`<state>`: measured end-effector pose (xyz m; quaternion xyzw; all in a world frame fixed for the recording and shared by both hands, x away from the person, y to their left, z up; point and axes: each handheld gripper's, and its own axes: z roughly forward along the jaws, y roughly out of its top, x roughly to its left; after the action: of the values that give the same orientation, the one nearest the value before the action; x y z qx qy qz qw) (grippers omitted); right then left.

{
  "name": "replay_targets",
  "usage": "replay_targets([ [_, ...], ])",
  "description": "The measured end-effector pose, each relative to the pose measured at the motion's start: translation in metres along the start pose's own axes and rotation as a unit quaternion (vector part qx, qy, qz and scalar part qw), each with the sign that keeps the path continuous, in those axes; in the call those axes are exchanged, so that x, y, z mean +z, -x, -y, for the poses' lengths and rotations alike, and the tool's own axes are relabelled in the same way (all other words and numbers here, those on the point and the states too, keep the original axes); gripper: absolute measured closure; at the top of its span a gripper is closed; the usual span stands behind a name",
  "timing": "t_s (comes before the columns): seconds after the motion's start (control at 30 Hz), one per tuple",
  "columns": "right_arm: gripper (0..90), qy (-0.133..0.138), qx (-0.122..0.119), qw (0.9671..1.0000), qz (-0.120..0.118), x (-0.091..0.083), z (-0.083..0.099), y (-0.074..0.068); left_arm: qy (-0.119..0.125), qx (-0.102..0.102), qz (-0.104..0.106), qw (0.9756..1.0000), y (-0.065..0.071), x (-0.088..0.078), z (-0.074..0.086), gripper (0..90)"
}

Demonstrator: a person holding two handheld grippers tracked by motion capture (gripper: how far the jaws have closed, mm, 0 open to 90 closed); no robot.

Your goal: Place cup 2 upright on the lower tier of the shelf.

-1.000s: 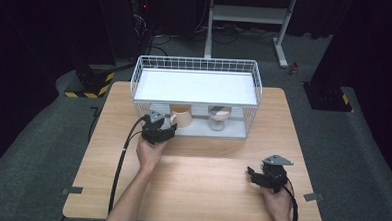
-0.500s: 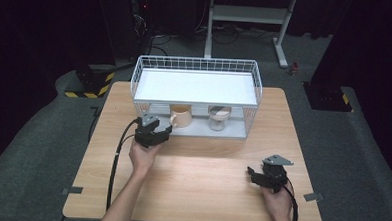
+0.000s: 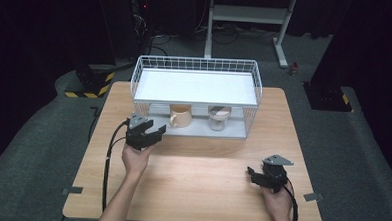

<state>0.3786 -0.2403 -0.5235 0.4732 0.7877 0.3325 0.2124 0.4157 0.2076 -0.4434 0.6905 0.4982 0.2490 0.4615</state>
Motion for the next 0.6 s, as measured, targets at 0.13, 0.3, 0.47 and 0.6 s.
replay_targets([
  [0.13,30.3,0.000,0.000,1.0000,0.000,0.000,0.000,0.000,-0.001,0.003,-0.001,1.0000,-0.001,-0.006,0.002,41.5],
  [0.3,30.3,0.000,0.000,1.0000,0.000,0.000,0.000,0.000,-0.005,0.011,0.004,0.9999,0.001,-0.014,0.002,41.4],
  [0.47,30.3,0.000,0.000,1.0000,0.000,0.000,0.000,0.000,-0.007,0.016,0.013,0.9998,0.005,-0.020,0.002,41.3],
  [0.6,30.3,0.000,0.000,1.0000,0.000,0.000,0.000,0.000,-0.001,0.011,0.021,0.9997,0.006,-0.026,0.003,41.3],
])
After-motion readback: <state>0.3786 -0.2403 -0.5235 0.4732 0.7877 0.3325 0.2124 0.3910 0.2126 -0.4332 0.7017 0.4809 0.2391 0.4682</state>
